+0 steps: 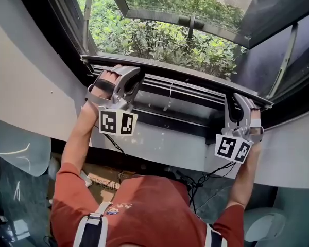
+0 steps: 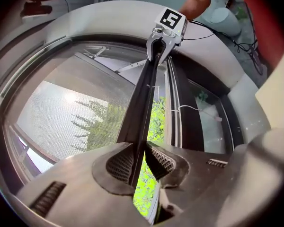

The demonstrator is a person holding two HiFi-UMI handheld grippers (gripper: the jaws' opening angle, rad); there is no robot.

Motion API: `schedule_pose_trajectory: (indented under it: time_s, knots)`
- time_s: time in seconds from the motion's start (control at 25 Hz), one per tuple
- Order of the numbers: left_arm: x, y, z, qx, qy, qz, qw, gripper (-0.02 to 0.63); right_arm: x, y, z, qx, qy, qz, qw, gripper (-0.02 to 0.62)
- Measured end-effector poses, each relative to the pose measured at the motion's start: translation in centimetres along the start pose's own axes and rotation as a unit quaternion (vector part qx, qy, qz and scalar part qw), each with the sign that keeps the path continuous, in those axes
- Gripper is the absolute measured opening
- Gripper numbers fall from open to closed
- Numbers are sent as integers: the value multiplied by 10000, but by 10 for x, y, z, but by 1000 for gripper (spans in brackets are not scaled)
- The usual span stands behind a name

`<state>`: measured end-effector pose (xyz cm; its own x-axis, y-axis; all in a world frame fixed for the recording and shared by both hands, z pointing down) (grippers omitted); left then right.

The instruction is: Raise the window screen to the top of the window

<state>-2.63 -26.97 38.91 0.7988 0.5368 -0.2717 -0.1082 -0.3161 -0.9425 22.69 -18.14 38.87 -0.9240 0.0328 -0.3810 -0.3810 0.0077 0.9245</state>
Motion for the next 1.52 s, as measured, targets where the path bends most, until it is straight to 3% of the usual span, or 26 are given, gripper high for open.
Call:
schedule_pose_trajectory:
  time_s: [0.56, 1.0, 1.52]
  knots:
    - [25, 92, 13, 990, -220, -331, 9943, 78, 35, -89, -5, -814, -354, 320, 9955, 84]
    - [48, 179, 25, 1530, -299, -611, 9859, 80, 67, -174, -12, -1389, -621, 635, 9863, 84]
    - [74, 262, 38, 2193, -468, -949, 9699, 89, 96, -255, -17, -1930, -867, 1060, 9716, 83]
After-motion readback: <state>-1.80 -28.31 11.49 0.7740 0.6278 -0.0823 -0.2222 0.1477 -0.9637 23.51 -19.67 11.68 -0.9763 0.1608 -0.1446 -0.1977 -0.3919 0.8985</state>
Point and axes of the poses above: the fingertips, and each gripper's own axes: z backward along the fingers, y to its left, x out of its top, the point moved 2 cm from there along z, backward along the fingers, and after that the axes turned 5 degrees about -x, right-handed, at the moved point
